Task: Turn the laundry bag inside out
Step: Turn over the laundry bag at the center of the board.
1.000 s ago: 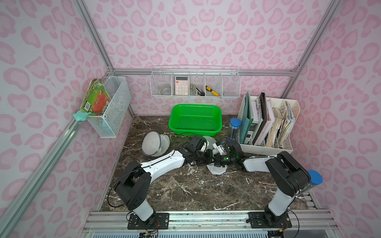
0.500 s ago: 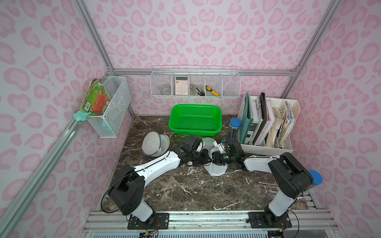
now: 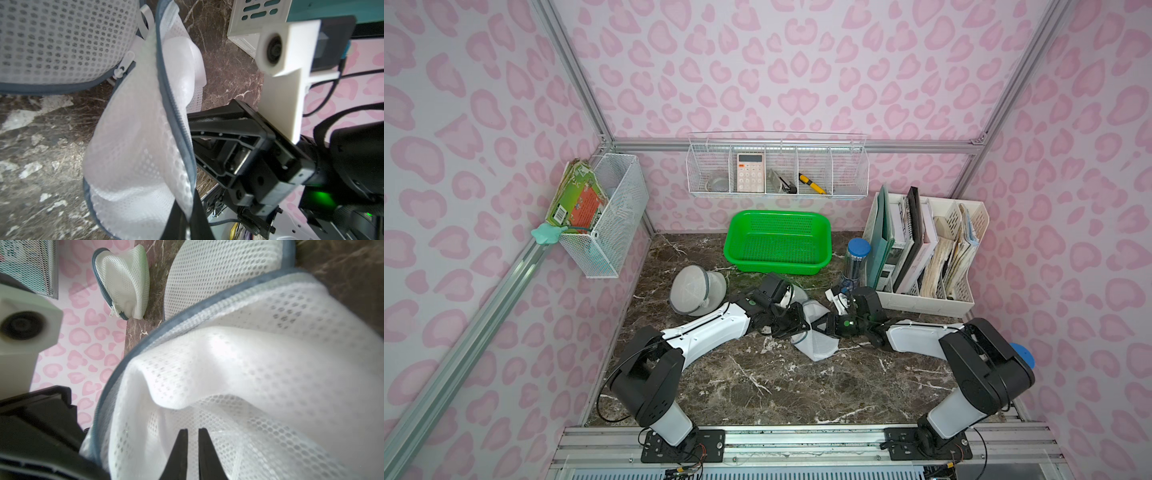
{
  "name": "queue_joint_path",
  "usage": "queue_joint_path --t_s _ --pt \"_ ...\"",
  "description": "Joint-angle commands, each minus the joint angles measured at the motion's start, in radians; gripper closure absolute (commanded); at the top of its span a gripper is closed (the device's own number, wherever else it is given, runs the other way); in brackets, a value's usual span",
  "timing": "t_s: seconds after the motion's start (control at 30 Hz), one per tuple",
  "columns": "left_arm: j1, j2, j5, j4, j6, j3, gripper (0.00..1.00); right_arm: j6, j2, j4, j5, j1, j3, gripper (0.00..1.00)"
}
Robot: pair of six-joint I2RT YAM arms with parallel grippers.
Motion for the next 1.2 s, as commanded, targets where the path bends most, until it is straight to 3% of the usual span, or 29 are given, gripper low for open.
queue_joint_path --t_s 0.0,0.13,0.47,0.67,0.93,1.07,1.1,1.17 --pt "-0.003 0.005 0.023 0.03 -0.021 0.006 1.0 0.087 0.045 0.201 -0.027 0.007 -0.007 0.86" --pt "-0.015 0.014 0.036 0.057 -0.045 0.004 1.0 0.157 0.118 0.31 -0.022 0.017 0.003 0.87" --pt "-0.028 -0.014 0.047 0.033 -0.045 0.051 1.0 0.013 0.26 -0.026 0.098 0.041 0.127 0.93" --pt "-0.025 -0.008 0.04 0.006 -0.036 0.05 1.0 -0.047 0.206 -0.123 0.13 0.039 0.16 0.89" --pt "-0.018 0.017 0.02 -0.048 -0.019 0.041 1.0 -0.101 0.016 -0.229 0.165 -0.006 0.132 0.69" --pt "-0.016 0.041 0.036 -0.043 -0.012 0.05 1.0 -0.127 -0.05 -0.308 0.167 -0.046 0.098 0.69" --pt "-0.018 0.048 0.04 -0.042 -0.009 0.054 0.99 -0.128 -0.075 -0.32 0.172 -0.056 0.08 0.68" --pt "-0.016 0.056 0.042 -0.037 -0.007 0.057 0.76 -0.128 -0.131 -0.336 0.191 -0.068 0.051 0.61"
